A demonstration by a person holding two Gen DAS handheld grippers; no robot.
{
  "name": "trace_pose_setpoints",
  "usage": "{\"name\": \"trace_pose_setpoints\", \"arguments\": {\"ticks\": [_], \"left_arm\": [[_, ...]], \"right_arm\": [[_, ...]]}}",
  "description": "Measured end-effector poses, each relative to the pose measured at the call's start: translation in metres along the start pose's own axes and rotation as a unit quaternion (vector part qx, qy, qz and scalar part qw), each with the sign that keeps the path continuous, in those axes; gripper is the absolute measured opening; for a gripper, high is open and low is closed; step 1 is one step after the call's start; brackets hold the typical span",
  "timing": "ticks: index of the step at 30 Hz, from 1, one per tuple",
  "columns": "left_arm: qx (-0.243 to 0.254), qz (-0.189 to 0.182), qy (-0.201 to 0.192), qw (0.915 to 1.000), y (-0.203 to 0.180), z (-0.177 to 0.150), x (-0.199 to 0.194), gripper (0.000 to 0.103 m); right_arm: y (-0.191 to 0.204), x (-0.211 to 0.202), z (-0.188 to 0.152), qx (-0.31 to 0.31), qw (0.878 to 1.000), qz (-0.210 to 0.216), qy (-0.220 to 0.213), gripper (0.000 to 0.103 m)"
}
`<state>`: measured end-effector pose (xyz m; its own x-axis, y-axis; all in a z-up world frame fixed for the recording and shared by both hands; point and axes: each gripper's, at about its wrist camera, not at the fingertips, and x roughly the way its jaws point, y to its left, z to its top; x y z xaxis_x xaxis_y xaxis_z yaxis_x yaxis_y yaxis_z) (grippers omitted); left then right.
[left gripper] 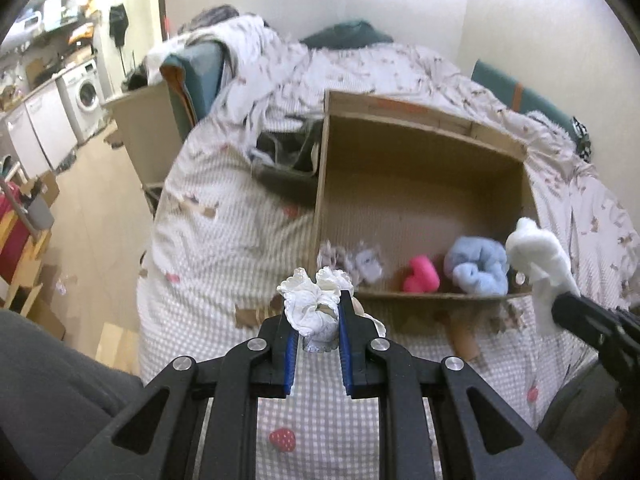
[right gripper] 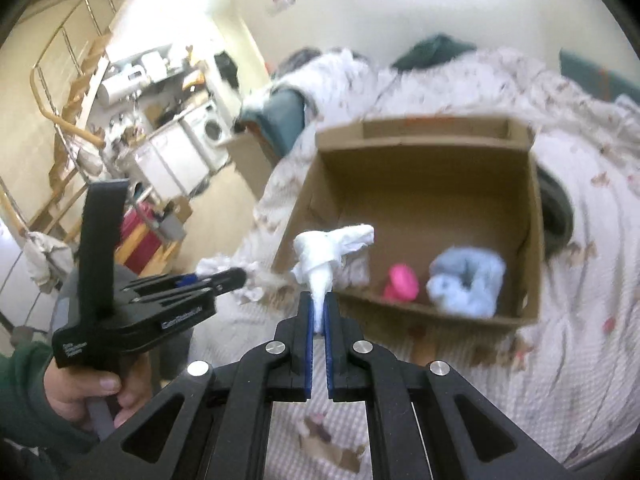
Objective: Organize soft objects
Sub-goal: 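Carry the tissue and white cloth into the box with both grippers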
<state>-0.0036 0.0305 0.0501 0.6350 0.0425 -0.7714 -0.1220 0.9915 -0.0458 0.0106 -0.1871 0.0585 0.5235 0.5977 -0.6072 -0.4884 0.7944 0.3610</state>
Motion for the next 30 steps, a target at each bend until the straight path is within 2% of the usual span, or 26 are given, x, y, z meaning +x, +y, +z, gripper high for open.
{"name": "trace_pose_setpoints", "arguments": {"ticks": [6, 13, 17, 21, 23, 27, 30], "left_arm": [[0.001, -0.021, 0.002, 0.9998, -0.001, 0.023, -0.008, 0.016], [0.016, -0.023, -0.026, 0.9993, -0.014, 0.072, -0.003, 0.016], [0.032, -0.020, -0.028, 0.9989, -0.023, 0.095, 0.019, 0.016], [0.023, -0.036, -0.034, 0.9985, -0.021, 0.095, 0.043, 0.016], [0.014, -0.029, -0.037, 0.9988, -0.018, 0.089, 0.051, 0.016], [-0.004, -0.025, -0.010, 0.9996, -0.012, 0.082, 0.064, 0.016], [0.008, -0.013, -0.008, 0.9998, -0.013, 0.079, 0.068, 0.016]], "right_arm": [[-0.010, -0.014, 0.017, 0.013, 0.999, -0.027, -0.037, 0.006], [-0.042, 0.001, 0.048, 0.054, 0.997, -0.045, -0.021, 0.006], [-0.059, 0.012, 0.064, 0.058, 0.996, -0.058, -0.021, 0.006], [-0.080, 0.026, 0.063, 0.080, 0.994, -0.069, -0.017, 0.006], [-0.090, 0.033, 0.057, 0.099, 0.992, -0.079, -0.007, 0.006], [-0.101, 0.038, 0.053, 0.117, 0.989, -0.085, 0.004, 0.007], [-0.103, 0.041, 0.053, 0.120, 0.989, -0.088, 0.006, 0.007]]}}
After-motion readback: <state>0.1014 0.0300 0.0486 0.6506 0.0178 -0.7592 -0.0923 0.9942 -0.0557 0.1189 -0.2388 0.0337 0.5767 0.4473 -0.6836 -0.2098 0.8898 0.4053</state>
